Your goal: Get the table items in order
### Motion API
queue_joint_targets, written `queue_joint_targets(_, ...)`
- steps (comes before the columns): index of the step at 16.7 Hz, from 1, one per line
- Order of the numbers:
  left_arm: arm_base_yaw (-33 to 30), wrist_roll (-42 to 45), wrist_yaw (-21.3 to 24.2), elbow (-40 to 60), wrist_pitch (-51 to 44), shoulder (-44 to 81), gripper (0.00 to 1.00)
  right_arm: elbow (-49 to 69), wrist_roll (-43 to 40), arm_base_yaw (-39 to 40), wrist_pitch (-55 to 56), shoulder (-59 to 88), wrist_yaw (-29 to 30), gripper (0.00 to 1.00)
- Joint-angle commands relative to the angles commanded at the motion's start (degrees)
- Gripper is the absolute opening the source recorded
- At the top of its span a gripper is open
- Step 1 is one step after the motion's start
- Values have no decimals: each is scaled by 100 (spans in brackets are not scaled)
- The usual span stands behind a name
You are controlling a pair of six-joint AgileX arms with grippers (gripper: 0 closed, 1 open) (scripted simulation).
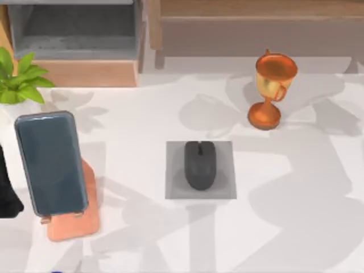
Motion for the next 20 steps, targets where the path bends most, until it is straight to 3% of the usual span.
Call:
queue_joint_targets(12, 0, 0, 0, 0, 0, 0, 100, 3052, -17, 2845, -3596, 720, 2502, 0)
queue_joint_targets(20, 0, 0, 0, 0, 0, 0, 100, 4054, -32, 3750, -4826, 1179, 3239, 0)
